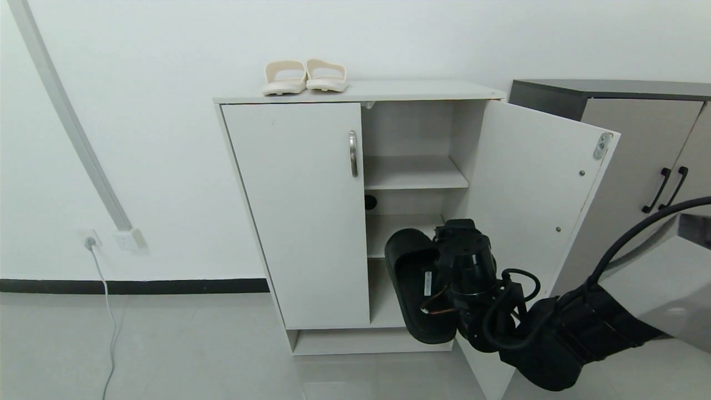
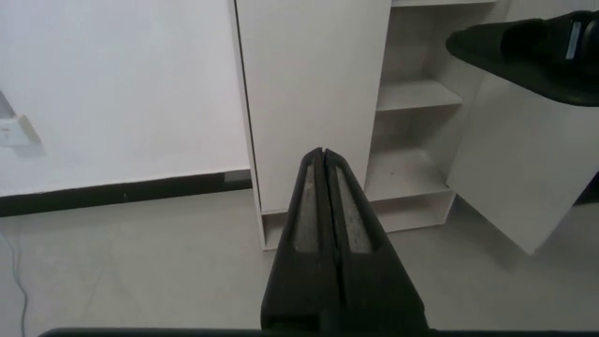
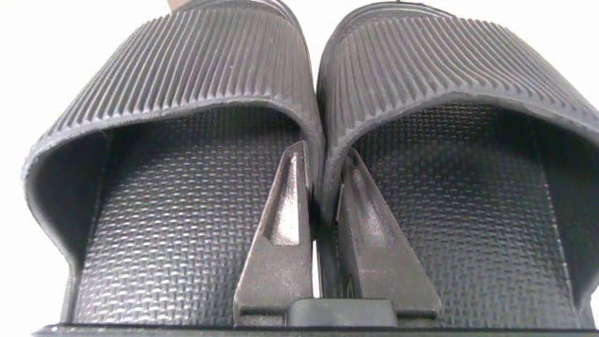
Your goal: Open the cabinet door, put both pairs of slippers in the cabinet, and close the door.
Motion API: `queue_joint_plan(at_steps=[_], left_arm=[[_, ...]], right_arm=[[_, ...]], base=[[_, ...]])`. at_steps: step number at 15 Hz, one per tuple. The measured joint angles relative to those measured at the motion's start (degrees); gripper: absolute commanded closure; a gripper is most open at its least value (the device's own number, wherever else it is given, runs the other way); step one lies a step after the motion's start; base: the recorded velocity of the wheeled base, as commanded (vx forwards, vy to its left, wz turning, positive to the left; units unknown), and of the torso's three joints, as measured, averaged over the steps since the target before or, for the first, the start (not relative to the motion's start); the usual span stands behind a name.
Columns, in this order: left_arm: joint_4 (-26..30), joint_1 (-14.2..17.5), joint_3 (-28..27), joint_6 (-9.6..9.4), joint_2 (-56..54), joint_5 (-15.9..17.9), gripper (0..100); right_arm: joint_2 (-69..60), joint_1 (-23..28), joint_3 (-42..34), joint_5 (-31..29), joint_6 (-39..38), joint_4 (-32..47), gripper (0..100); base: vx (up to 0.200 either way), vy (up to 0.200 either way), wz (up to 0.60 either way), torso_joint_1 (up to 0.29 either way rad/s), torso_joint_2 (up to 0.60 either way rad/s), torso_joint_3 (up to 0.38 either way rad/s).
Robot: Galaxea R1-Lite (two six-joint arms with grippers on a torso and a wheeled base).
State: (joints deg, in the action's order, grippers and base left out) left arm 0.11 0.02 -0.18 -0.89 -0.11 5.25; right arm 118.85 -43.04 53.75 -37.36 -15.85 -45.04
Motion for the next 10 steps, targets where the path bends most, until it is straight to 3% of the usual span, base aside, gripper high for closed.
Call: queue_joint_plan(at_steps=[10], left_arm=[[0.0, 0.02, 0.0, 0.51, 0.01, -0.06, 100]], right_arm=[[5.57, 5.92, 0.11, 0.77, 1.54, -2.88, 100]], base=[[0.0, 0.0, 0.0, 0.0, 0.0, 0.0]])
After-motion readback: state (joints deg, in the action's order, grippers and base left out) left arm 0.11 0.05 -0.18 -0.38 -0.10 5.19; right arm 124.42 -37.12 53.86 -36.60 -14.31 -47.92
